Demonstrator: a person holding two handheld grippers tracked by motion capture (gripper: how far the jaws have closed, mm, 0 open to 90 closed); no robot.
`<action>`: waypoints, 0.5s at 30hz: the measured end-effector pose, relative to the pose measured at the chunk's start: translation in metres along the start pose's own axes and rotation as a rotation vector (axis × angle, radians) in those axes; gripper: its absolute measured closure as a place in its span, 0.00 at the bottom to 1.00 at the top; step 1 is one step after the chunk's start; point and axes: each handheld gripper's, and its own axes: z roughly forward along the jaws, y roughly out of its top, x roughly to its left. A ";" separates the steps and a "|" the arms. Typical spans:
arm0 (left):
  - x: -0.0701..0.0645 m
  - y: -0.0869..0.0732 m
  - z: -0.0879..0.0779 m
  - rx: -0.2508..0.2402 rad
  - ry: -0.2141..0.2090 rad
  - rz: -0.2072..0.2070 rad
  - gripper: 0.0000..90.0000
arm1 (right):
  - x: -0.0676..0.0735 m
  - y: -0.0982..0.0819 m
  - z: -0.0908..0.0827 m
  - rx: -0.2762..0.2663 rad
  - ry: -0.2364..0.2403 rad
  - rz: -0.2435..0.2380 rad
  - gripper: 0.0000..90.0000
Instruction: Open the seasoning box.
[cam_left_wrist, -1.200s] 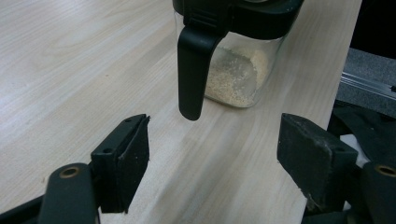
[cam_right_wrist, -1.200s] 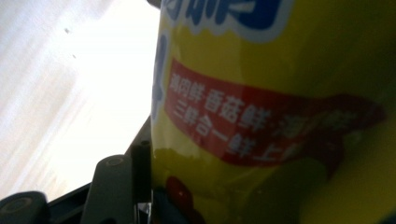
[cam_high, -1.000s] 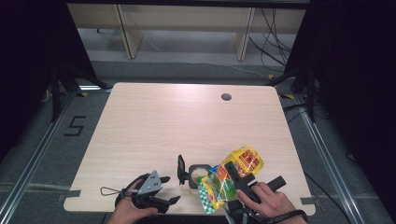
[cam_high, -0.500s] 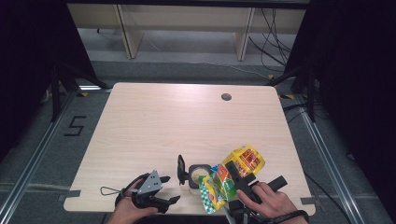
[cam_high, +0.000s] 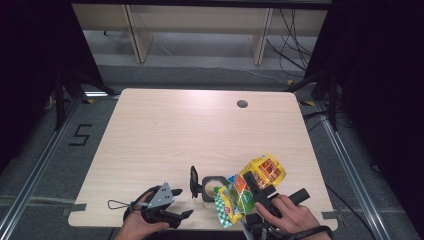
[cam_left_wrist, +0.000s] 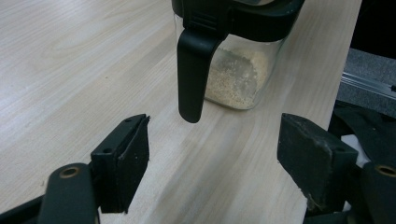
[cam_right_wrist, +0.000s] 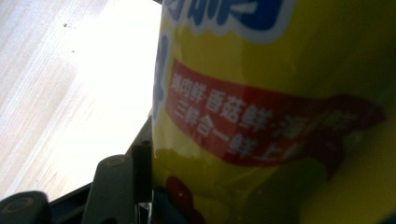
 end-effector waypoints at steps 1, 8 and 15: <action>0.000 0.000 0.000 0.001 0.001 0.001 0.28 | 0.002 0.001 0.001 -0.008 -0.001 0.022 0.50; 0.001 -0.001 0.000 -0.006 0.011 0.000 0.28 | 0.001 0.003 0.001 -0.019 -0.003 0.019 0.50; 0.001 -0.001 0.001 -0.002 -0.005 0.007 0.28 | 0.002 0.003 0.002 -0.010 -0.003 0.006 0.50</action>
